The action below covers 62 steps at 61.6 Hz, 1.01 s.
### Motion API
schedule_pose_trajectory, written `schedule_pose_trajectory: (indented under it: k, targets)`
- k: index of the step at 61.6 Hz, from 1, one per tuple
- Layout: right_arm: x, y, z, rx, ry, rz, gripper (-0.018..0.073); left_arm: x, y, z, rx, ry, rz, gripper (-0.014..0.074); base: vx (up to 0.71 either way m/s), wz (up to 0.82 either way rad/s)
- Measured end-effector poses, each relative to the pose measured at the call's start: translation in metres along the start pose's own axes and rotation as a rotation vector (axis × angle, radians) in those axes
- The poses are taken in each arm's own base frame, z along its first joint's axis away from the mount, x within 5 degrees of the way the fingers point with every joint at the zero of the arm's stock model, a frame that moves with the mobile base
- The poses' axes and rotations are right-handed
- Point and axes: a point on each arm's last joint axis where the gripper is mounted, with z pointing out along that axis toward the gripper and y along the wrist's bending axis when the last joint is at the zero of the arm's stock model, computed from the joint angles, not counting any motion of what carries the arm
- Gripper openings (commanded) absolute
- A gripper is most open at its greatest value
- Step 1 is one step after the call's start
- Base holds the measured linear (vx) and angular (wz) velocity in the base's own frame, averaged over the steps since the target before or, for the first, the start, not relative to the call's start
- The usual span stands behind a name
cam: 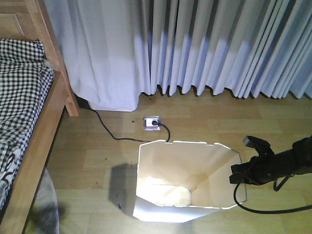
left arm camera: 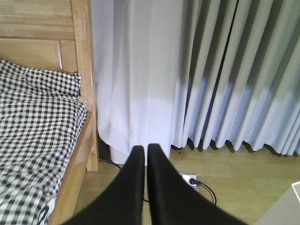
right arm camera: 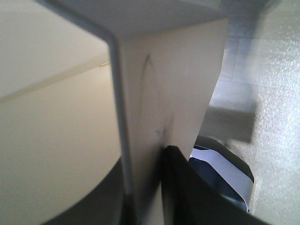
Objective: Move trash bin to bedside with robot
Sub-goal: 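Carry the held bin with the right gripper toward the bedside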
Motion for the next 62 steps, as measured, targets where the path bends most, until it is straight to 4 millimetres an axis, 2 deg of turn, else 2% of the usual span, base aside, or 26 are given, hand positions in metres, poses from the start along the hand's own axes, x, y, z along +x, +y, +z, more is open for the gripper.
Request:
schedule_pose_trajectory:
  k: [62]
  targets:
    - [0.0000,0.0000,0.0000,0.000,0.000,0.000,-0.0005,0.0000,0.0000,0.0000,0.000,0.000,0.000,-0.0006,0.18,0.03]
